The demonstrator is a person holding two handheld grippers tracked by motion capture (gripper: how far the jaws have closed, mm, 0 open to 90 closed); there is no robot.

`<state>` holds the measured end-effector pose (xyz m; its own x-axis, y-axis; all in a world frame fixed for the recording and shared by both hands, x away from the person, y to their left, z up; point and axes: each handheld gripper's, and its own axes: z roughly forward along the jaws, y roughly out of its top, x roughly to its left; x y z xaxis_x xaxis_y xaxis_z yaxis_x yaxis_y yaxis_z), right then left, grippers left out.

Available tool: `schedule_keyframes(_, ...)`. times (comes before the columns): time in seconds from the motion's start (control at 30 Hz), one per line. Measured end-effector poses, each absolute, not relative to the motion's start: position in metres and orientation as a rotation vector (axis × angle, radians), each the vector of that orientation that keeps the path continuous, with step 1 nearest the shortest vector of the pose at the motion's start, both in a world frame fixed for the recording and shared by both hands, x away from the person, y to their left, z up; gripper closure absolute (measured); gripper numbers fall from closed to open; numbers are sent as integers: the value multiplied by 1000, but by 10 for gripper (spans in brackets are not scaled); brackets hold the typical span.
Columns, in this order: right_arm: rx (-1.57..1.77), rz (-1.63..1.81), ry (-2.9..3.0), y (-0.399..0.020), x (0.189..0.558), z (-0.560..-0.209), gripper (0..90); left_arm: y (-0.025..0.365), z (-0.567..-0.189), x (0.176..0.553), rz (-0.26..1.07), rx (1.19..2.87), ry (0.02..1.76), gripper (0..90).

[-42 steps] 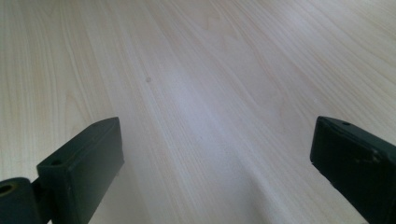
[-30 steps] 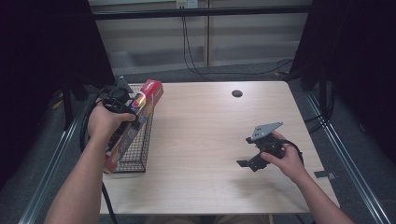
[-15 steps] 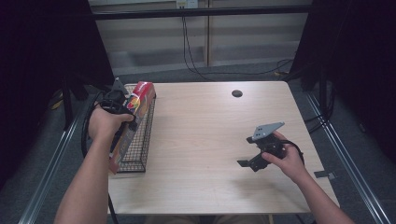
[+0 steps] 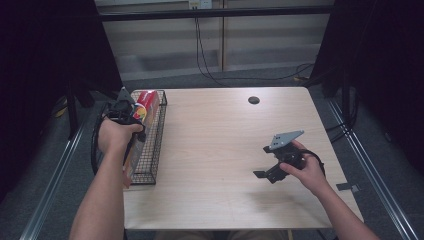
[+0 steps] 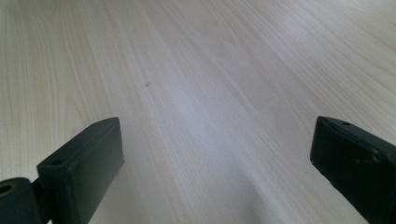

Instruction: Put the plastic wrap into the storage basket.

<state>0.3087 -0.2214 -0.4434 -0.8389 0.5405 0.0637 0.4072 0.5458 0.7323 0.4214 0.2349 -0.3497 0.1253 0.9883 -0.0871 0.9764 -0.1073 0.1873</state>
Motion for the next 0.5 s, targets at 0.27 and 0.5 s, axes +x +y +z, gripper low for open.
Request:
schedule_keyframes(0.27, 805, 1163, 2604, -222, 307, -443, 22, 234, -363, 422, 79, 2159, 2017, 420)
schedule_keyframes(0.5, 803, 1165, 2602, -223, 306, -442, 22, 234, -376, 425, 68, 2141, 2065, 416)
